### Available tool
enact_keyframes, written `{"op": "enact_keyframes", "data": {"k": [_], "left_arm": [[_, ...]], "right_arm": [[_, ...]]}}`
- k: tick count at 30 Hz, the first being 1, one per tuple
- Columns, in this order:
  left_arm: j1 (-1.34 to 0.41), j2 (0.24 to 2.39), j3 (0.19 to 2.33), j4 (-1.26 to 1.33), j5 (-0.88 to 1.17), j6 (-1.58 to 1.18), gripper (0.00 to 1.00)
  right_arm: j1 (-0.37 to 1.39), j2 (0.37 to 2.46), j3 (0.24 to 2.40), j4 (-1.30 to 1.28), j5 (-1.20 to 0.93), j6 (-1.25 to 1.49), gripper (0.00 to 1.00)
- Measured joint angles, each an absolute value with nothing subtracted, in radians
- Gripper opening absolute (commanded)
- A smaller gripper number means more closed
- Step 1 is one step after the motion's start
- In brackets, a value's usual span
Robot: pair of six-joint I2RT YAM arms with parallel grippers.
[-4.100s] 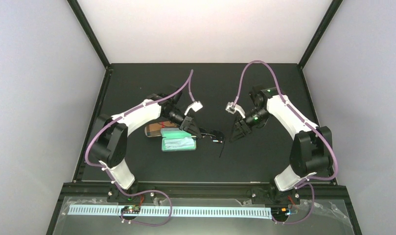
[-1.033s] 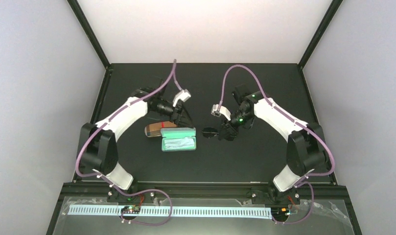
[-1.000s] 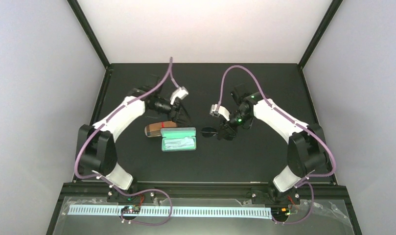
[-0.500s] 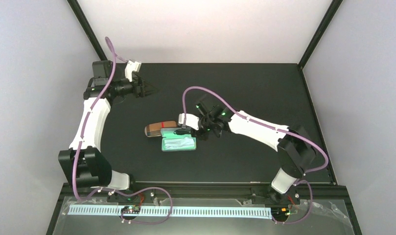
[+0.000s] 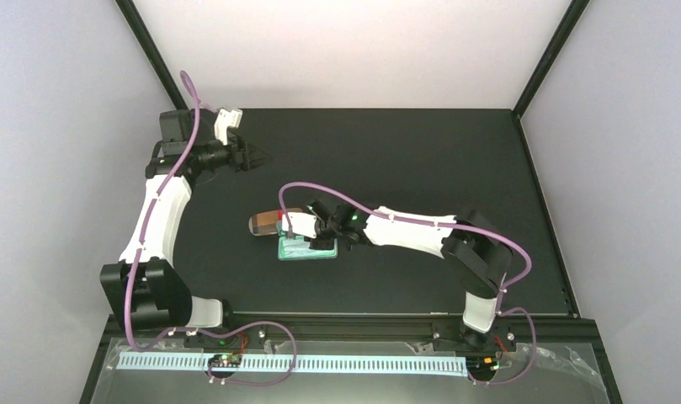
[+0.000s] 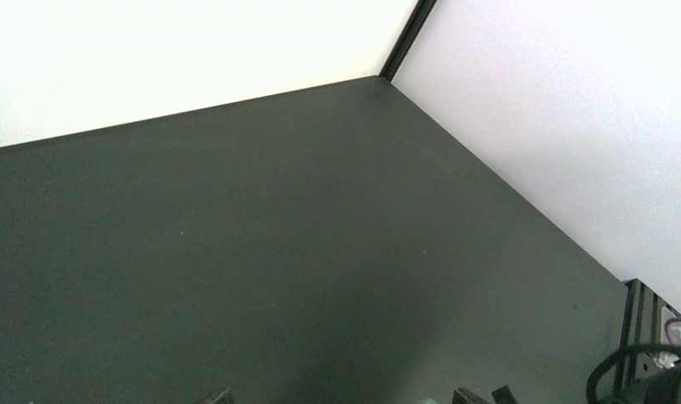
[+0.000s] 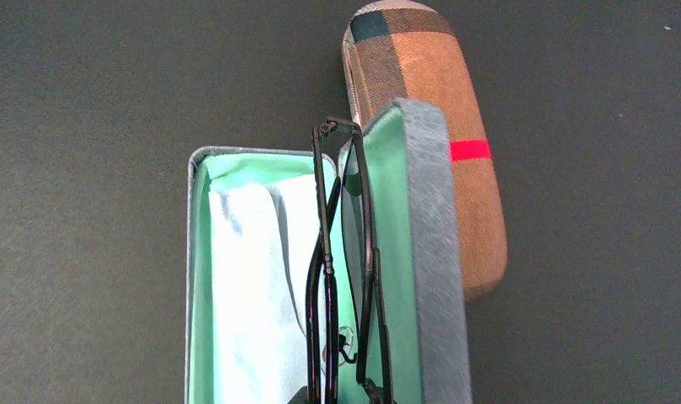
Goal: Organize the sunglasses
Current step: Place the sunglasses in the sunglasses case.
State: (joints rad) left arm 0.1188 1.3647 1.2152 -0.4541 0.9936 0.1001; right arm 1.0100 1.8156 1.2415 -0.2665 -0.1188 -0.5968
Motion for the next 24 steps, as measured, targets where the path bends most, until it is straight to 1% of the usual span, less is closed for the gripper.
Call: {"op": "enact_keyframes", "data": {"k": [9,21,24], "left_arm": [[0.123,1.361,1.206,-0.449,0.989,0.096,0.68],[0.124,1.357,1.184,-0.414,0.99,0.073,0.69],[0.124,1.355,1.182,-0.409,0.99,0.07,0.69]], "right_arm": [[1.051,1.869,1.221,-0.17,-0.042,-0.628,0.17],[1.056,1.894,1.164,-0.097,-0.01,-0.661,0.21],[1.059,1.897,1.147,-0.088,-0.01,-0.668,0.24]]}}
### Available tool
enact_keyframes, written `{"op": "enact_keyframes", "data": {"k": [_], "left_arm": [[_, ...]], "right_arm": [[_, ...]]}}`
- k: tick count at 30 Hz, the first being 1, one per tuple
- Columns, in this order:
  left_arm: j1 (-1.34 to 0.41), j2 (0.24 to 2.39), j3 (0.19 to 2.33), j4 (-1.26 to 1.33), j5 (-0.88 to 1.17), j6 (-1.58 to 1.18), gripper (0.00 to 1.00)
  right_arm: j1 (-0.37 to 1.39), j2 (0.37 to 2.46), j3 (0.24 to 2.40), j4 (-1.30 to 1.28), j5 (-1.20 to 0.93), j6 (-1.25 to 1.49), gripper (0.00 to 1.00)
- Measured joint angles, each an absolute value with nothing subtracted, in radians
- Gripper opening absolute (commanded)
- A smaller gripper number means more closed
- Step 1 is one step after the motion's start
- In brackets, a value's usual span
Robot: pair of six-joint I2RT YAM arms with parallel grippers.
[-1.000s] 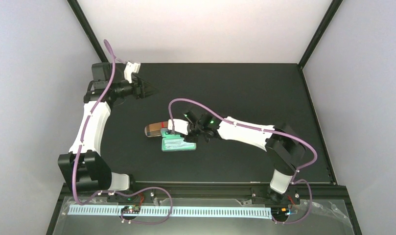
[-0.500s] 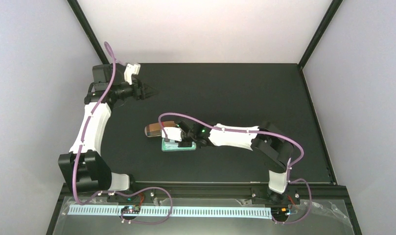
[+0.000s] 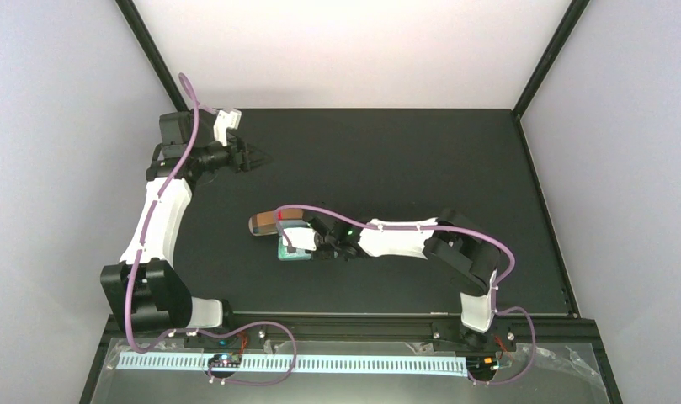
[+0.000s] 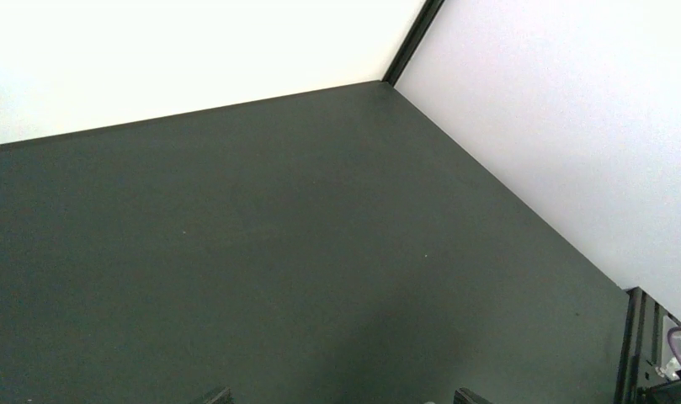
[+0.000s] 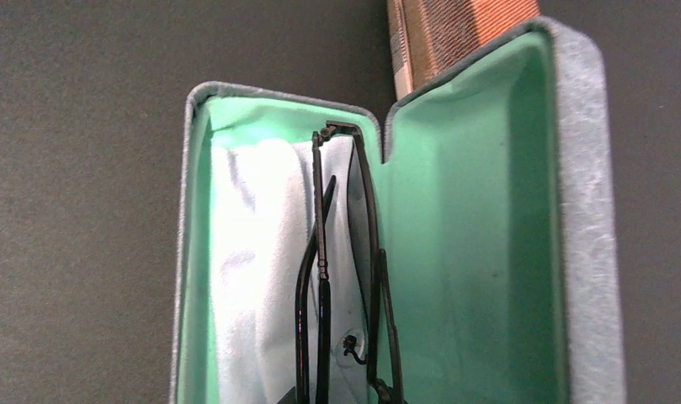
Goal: Organize the sunglasses
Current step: Place the sunglasses in the sunglasses case.
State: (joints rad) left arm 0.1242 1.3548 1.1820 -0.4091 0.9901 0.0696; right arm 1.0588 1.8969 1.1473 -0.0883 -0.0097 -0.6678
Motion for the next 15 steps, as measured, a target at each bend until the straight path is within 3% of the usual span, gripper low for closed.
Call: {"op": "enact_keyframes", "data": {"k": [15], "left_arm": [[0.124,1.354,1.173,-0.401,0.991,0.066,0.69]], "right_arm": [[1.071,1.897,1.113,-0.009,-0.009,-0.671,0.24]]}}
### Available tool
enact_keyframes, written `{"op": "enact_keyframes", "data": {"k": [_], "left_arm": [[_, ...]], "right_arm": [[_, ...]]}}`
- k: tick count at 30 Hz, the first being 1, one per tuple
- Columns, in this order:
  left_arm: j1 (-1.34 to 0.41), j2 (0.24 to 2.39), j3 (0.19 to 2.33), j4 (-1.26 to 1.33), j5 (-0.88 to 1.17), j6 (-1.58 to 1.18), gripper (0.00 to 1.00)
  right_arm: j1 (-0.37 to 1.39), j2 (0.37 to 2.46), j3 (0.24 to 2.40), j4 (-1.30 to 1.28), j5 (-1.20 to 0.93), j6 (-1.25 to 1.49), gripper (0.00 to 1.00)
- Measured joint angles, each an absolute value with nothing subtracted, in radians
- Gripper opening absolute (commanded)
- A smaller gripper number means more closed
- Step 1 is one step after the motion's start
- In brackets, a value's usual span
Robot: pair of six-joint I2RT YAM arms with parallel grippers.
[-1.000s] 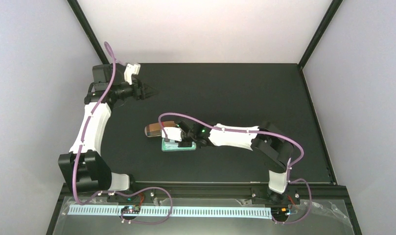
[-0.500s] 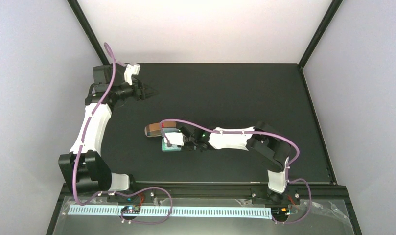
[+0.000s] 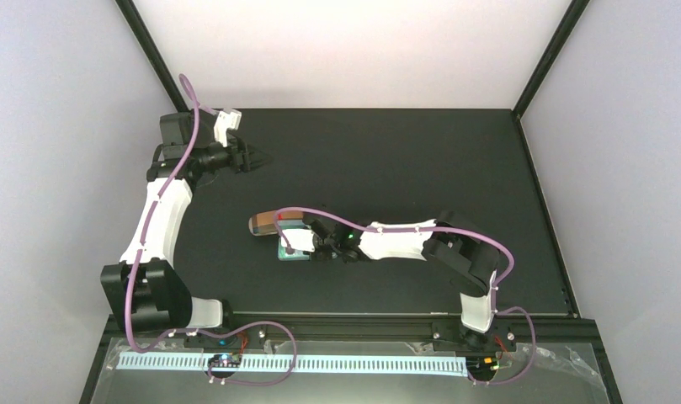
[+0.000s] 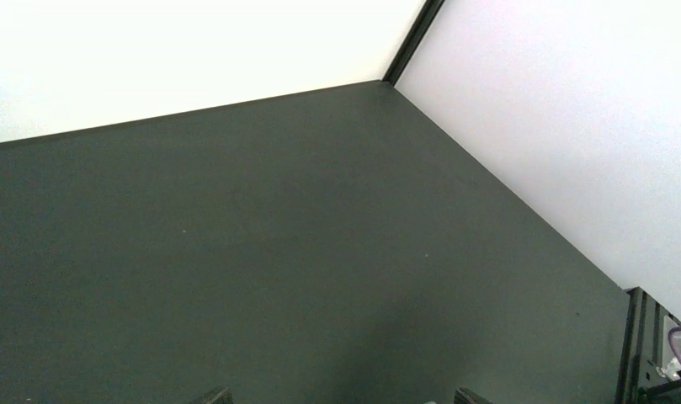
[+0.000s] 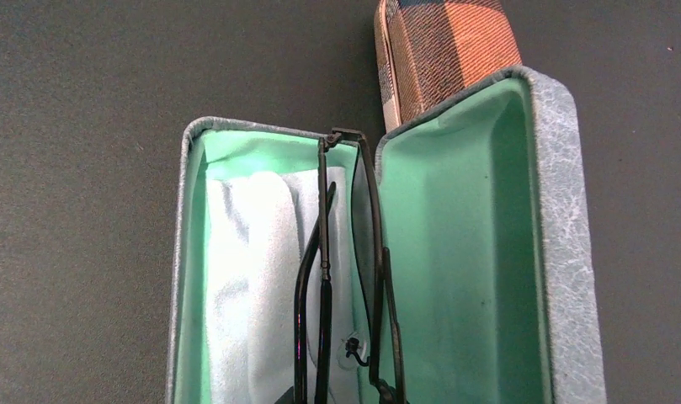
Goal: Organize the sunglasses
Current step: Place the sunglasses in the sunglasses case.
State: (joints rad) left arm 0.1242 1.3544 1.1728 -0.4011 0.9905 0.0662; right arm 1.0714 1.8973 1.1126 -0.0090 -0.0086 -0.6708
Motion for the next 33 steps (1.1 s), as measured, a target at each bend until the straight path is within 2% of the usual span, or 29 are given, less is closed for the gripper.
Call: {"op": "enact_keyframes", "data": {"k": [7,17,33], "left_arm": [[0.124,1.354,1.159,-0.394,0.991,0.066,0.69],[0.124,1.354,1.155,-0.394,0.991,0.066,0.69],[0.124,1.334,1.147,-0.393,0.991,0.065,0.7]], "right_arm": [[1.071,1.897,1.095,0.026,-0.008,-0.667,0.25],[1.071,1.897,1.074,0.054,-0.01,-0.666,0.37],[1.071,1.892,1.072,0.032,-0.012,-0.663,0.49]]}}
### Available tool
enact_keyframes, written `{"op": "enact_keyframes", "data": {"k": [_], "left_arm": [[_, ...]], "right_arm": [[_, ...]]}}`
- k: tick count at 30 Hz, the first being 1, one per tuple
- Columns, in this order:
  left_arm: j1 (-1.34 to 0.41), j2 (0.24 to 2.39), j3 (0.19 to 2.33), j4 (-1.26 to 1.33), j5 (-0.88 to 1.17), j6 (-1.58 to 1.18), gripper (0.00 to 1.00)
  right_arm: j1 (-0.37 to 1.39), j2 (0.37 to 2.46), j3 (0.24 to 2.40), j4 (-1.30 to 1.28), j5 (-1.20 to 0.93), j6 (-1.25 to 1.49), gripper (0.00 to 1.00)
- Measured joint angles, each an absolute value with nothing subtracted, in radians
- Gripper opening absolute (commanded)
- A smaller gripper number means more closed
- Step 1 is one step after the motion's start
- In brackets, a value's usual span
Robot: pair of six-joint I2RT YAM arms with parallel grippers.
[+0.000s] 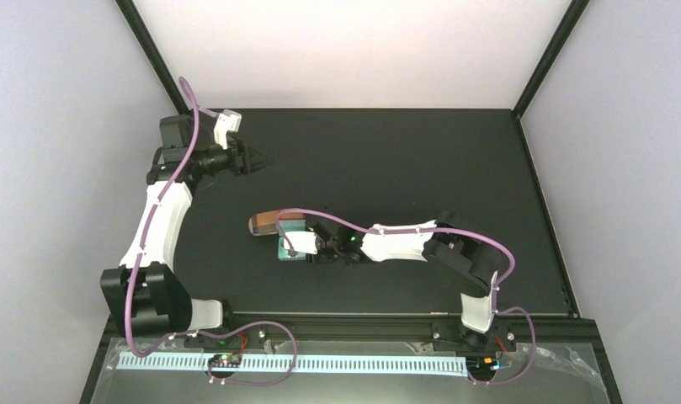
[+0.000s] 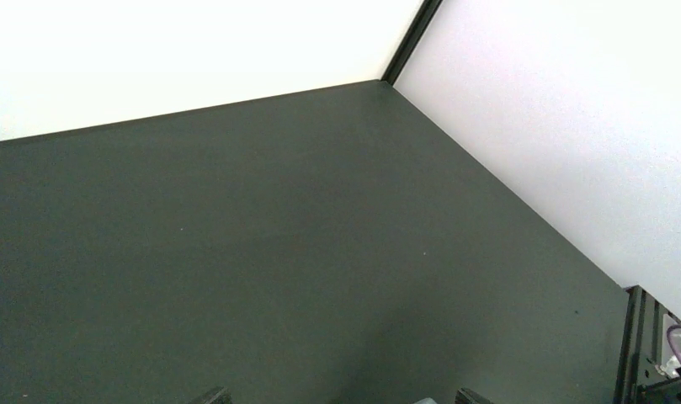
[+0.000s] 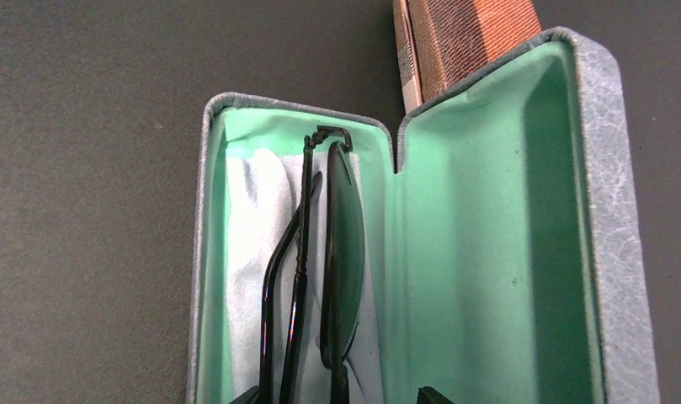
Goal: Organize the sunglasses
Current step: Place the sunglasses in the sunglasses case.
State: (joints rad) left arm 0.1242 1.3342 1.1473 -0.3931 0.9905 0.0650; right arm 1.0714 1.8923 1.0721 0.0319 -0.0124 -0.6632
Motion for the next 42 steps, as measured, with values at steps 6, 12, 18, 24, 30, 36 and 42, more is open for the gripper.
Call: {"op": "enact_keyframes", "data": {"k": [6,12,18,24,30,36,42], "left_arm": [[0.124,1.329,1.147,-0.393,0.991,0.065,0.7],[0.124,1.329,1.147,-0.393,0.991,0.065,0.7],[0.124,1.329,1.146,-0.393,0.991,0.065,0.7],[0.124,1.329,1.145,-0.392,0.991,0.065,0.7],[0.124,1.329,1.145,-0.392,0.991,0.065,0.7],[0.124,1.33,1.145,-0.392,0.991,0.065,0.7],[0.124,1.33,1.145,-0.392,0.991,0.065,0.71]], "right_arm": [[1.071,1.869,1.073,-0.007,-0.014,-0.664,0.48],[1.071,1.858,1.087,-0.032,-0.013,-0.674,0.4],[1.071,1.858,1.102,-0.05,-0.019,-0.678,0.32],[1.071,1.858,1.103,-0.052,-0.019,-0.685,0.27],[1.072,1.858,1.103,-0.049,-0.013,-0.704,0.25],[1.08,1.858,1.103,-0.043,-0.002,-0.722,0.24],[1.084,1.859,1.103,-0.033,0.003,-0.728,0.24]]}}
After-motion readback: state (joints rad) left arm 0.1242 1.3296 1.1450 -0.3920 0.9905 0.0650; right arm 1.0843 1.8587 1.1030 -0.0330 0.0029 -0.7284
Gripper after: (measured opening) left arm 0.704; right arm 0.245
